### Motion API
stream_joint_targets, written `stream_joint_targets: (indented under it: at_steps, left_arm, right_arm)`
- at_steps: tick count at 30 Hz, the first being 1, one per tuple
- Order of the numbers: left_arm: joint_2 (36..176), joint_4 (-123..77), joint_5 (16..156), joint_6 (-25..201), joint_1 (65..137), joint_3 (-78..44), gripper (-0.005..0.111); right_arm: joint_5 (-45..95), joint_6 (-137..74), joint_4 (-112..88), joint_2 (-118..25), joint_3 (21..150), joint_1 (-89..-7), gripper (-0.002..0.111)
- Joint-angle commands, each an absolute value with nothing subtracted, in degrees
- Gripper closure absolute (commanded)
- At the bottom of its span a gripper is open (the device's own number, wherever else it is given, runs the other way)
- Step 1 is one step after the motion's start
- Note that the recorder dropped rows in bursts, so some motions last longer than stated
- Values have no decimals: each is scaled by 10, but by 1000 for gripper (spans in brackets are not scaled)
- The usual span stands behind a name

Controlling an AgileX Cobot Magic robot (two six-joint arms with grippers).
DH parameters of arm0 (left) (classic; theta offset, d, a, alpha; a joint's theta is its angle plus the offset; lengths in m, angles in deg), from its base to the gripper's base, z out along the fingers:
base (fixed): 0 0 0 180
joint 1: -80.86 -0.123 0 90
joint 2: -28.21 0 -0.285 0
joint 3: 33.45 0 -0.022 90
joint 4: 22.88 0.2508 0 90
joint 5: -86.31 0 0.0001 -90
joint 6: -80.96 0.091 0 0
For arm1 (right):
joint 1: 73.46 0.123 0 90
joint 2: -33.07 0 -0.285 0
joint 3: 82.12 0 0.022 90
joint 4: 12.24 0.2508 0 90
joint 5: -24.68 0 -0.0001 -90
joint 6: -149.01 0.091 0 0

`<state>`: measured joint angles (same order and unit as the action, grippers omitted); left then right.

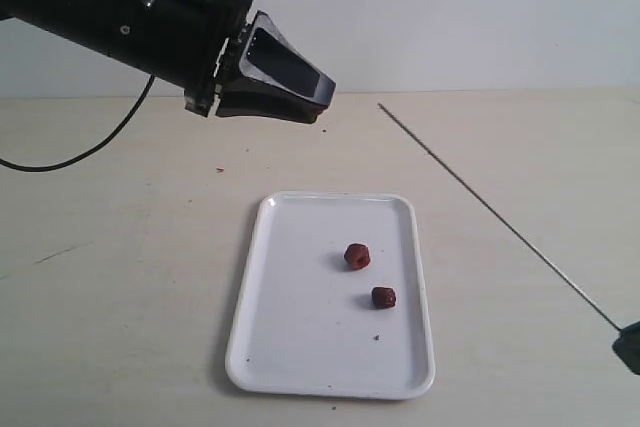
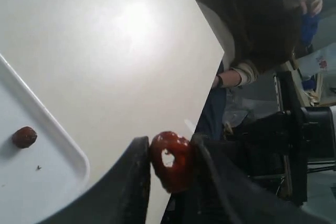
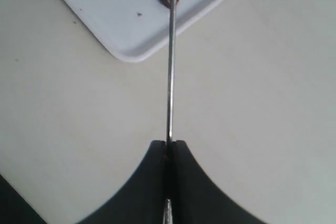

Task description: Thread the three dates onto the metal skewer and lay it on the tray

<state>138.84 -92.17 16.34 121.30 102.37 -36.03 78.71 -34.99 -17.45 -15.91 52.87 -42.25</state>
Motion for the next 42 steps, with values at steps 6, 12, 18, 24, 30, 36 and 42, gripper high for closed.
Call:
stream_joint_targets:
  at_steps: [6, 12, 18, 24, 30, 36, 42]
  left_arm:
    - [1386, -962, 163, 1185, 1102, -357, 77]
    - [1386, -1022, 163, 1182, 1123, -357, 77]
    - [1373, -1065, 163, 1172, 1123, -357, 77]
    - [1372, -1066, 163, 1143, 1123, -357, 77]
    - [1372, -1065, 163, 1088, 1123, -357, 77]
    - [1372, -1105, 163, 1013, 1123, -357, 77]
    - [1372, -1135, 163, 1002, 1123, -357, 77]
  right_arm:
    - [886, -336, -198, -127, 537, -422, 108]
    - [935, -345, -179, -127, 537, -422, 108]
    - [934, -363, -154, -114, 537, -422, 108]
    - [917, -363, -156, -89, 537, -422, 108]
    - [907, -363, -156, -87, 537, -422, 108]
    - [907, -363, -155, -87, 537, -422, 108]
    - [882, -363, -154, -87, 537, -422, 108]
